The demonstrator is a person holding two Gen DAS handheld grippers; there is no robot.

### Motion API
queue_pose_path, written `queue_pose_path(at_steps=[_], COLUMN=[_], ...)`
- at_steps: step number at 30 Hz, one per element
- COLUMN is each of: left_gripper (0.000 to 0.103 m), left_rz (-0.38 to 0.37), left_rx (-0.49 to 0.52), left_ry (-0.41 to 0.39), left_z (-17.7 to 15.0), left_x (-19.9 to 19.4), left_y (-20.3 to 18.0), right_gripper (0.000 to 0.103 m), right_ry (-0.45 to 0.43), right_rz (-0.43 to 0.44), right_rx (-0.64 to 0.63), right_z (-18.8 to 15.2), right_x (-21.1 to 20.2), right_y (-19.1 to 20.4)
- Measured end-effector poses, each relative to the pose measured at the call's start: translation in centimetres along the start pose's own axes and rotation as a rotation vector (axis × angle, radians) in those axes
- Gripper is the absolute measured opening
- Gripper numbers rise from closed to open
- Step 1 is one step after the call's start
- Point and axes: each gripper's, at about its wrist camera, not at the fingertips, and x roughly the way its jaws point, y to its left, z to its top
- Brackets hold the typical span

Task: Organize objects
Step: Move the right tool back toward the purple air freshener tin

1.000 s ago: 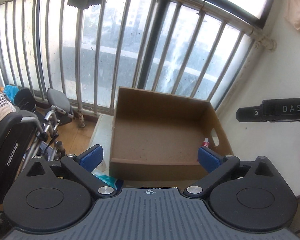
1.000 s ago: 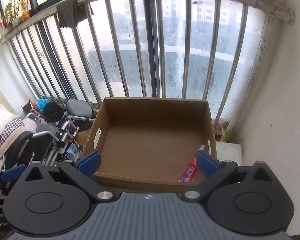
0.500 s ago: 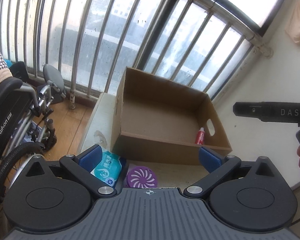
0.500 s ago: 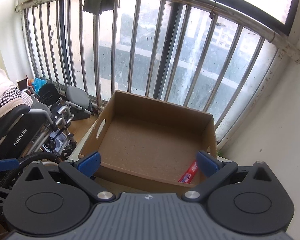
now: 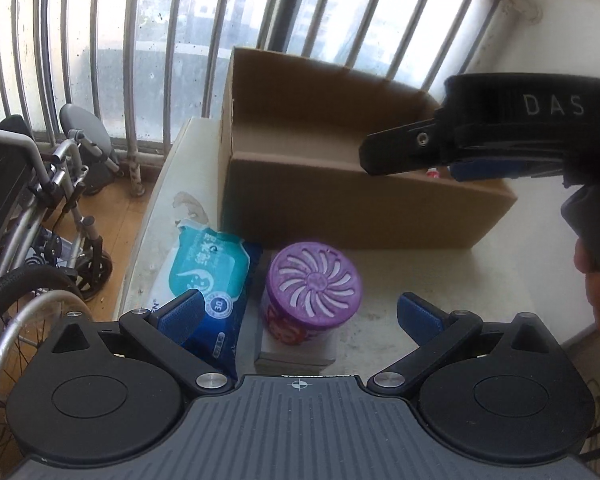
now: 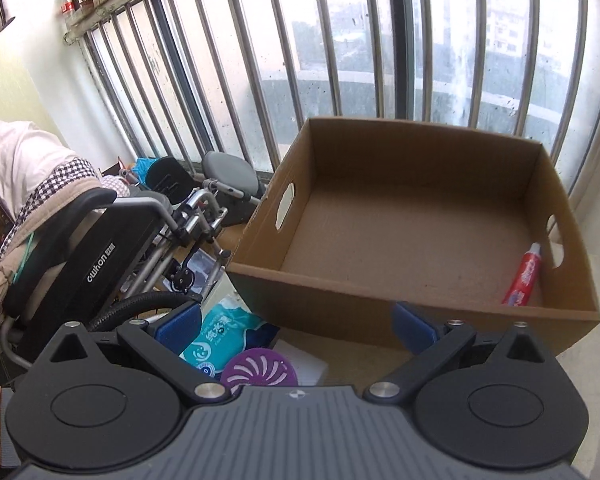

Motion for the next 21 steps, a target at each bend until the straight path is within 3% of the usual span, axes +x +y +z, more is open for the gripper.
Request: queue_pose_path(at_steps=[11,21], left_gripper=[0.103,0.102], left_rz=[0.062,0.095], left_rx=[0.167,0.192], left_ry=[0.011,-0.004], left_z=[-1.7,-2.1], left_x=[1.5,1.9], left_y=[-1.8,-2.8], right_gripper=[0.103,0.103], right_ry=[0.022,0.051], right_rz=[0.102,0.14], right_rx=[0.043,0.065], right_z=[-3.6,-3.9], right_x=[3.9,4.2], right_y=[-0.7,-1.3])
